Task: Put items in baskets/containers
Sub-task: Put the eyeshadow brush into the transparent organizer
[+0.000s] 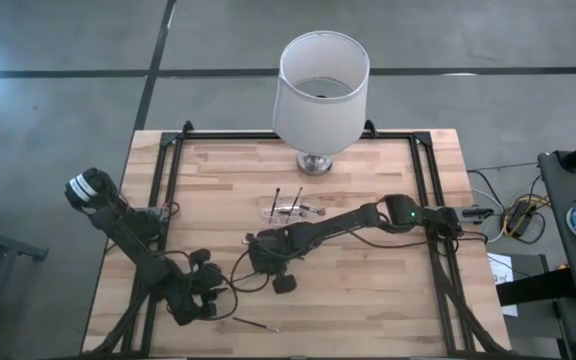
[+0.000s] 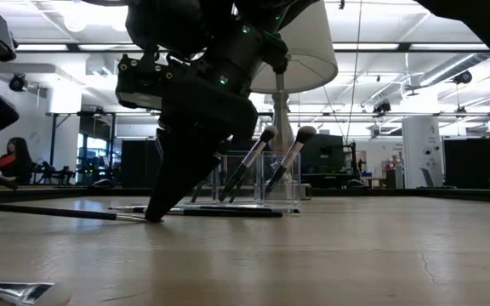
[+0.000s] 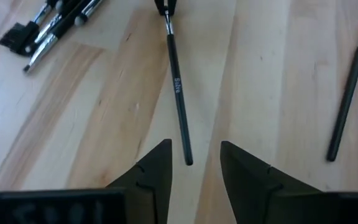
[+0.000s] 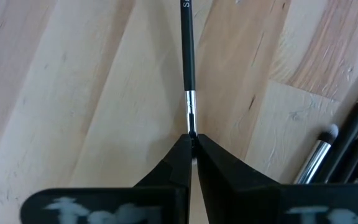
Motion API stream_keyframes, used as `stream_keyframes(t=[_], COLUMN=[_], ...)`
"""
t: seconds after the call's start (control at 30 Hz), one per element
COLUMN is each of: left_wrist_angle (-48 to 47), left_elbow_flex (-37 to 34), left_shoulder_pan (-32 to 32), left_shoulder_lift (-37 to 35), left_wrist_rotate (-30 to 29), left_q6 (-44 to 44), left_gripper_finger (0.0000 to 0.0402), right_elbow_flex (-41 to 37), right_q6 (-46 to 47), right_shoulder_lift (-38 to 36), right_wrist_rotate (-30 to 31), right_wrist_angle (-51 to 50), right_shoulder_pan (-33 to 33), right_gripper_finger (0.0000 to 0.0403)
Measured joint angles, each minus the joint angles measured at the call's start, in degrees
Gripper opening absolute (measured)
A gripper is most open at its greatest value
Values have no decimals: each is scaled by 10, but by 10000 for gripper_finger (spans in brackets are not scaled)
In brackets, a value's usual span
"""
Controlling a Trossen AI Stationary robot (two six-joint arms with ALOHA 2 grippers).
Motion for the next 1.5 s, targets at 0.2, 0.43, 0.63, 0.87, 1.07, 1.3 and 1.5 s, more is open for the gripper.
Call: stream_keyframes(t=[0.2, 0.43, 0.63, 0.87, 1.07, 1.3, 1.5], left_wrist_angle=[5, 33, 37, 47, 48, 48, 44], left_elbow_flex=[-5, -20, -19, -19, -19, -19, -19], left_shoulder_pan=[18, 42, 51, 53, 56, 60, 61], left_shoulder_lift=[1, 14, 14, 15, 19, 19, 19], left_wrist_rotate=[7, 50, 51, 56, 58, 61, 50], left_q6=[5, -5, -7, -7, -4, 3, 3], left_gripper_finger=[129, 129, 125, 69, 10, 6, 5], right_elbow_flex=[0, 0, -1, -1, -1, -2, -4], right_q6=[5, 7, 7, 5, 5, 2, -13], right_shoulder_lift=[0, 0, 0, 0, 0, -4, -32], right_wrist_rotate=[3, 3, 3, 3, 4, 11, 66], right_wrist_angle=[0, 2, 4, 6, 8, 10, 5], right_shoulder_pan=[0, 0, 0, 0, 0, 0, 0], right_gripper_finger=[18, 18, 18, 18, 18, 18, 18])
